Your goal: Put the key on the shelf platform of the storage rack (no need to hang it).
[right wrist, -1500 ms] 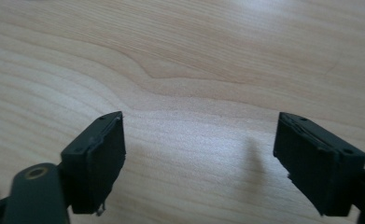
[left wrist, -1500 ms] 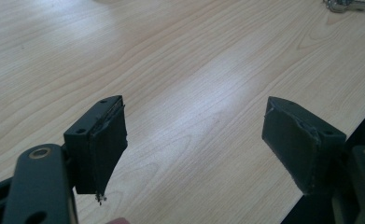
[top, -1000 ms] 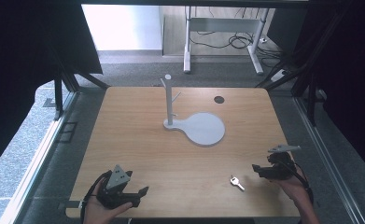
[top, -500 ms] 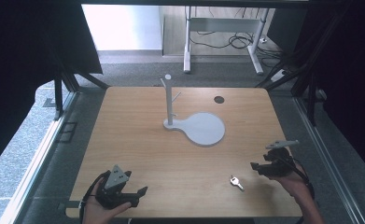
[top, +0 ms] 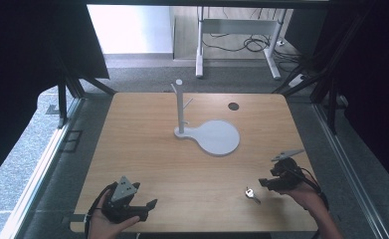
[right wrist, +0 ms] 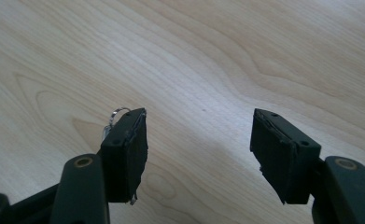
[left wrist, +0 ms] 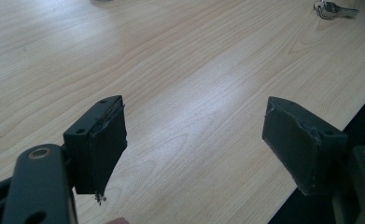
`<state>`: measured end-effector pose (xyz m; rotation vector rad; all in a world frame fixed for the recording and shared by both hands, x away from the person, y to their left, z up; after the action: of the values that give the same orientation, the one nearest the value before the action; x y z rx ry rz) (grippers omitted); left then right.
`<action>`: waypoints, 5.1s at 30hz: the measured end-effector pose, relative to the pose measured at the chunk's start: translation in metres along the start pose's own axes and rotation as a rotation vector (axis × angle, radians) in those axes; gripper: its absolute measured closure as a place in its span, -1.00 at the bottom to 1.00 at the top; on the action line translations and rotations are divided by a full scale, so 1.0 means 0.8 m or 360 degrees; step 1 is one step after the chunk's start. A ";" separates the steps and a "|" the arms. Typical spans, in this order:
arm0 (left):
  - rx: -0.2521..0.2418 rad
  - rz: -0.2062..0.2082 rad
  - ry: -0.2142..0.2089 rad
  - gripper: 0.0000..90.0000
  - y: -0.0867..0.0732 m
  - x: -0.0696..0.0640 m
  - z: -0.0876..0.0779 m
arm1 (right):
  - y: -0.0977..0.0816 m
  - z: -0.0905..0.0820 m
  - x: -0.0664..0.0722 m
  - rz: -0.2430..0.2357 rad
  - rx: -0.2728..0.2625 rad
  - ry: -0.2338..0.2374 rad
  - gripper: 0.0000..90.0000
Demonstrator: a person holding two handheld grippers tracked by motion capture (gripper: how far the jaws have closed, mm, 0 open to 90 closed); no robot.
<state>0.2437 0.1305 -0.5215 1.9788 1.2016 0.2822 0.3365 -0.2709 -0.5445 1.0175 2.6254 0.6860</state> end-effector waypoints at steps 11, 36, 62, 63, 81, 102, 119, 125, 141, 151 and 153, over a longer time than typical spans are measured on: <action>0.0004 0.0010 -0.0004 -0.51 0.000 -0.001 -0.001 | 0.000 0.010 0.026 -0.0073 0.0116 0.0074 -0.08; -0.0002 0.0011 -0.0004 -0.51 0.000 -0.002 -0.003 | -0.005 0.033 0.057 -0.0140 0.0272 0.0173 -0.03; -0.0002 0.0009 -0.0008 -0.51 0.000 -0.003 -0.003 | -0.007 0.053 0.068 -0.0194 0.0404 0.0144 0.06; -0.0002 0.0009 -0.0007 -0.51 0.000 -0.003 -0.003 | -0.006 0.053 0.068 -0.0196 0.0404 0.0143 0.07; -0.0006 0.0013 -0.0009 -0.51 0.001 -0.004 -0.003 | -0.003 0.055 0.069 -0.0202 0.0437 0.0104 0.46; -0.0008 0.0013 -0.0007 -0.51 0.001 -0.004 -0.002 | 0.010 0.027 0.059 -0.0256 0.0418 0.0136 0.49; -0.0012 0.0010 -0.0005 -0.51 0.001 -0.003 -0.004 | 0.044 -0.014 0.048 -0.0312 0.0352 0.0084 0.49; -0.0015 0.0007 -0.0005 -0.51 0.002 -0.003 -0.004 | 0.049 -0.016 0.045 -0.0308 0.0340 0.0089 0.49; -0.0016 0.0007 -0.0006 -0.51 0.002 -0.003 -0.005 | 0.067 -0.021 0.040 -0.0315 0.0319 0.0087 0.49; -0.0015 0.0009 -0.0008 -0.51 0.002 -0.004 -0.005 | 0.080 -0.021 0.035 -0.0308 0.0305 0.0079 0.49; -0.0014 0.0009 -0.0007 -0.51 0.002 -0.004 -0.005 | 0.083 -0.021 0.033 -0.0305 0.0301 0.0079 0.49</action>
<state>0.2411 0.1293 -0.5171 1.9745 1.1900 0.2855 0.3485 -0.2156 -0.4978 0.7894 2.8263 0.4321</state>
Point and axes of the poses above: each handheld gripper's, and its own axes: z roughly forward along the jaws, y roughly out of its top, x roughly to its left, the point moved 9 cm from there along z, roughly forward along the jaws, and after that the axes turned 11 degrees about -z, right-handed, at the moved point
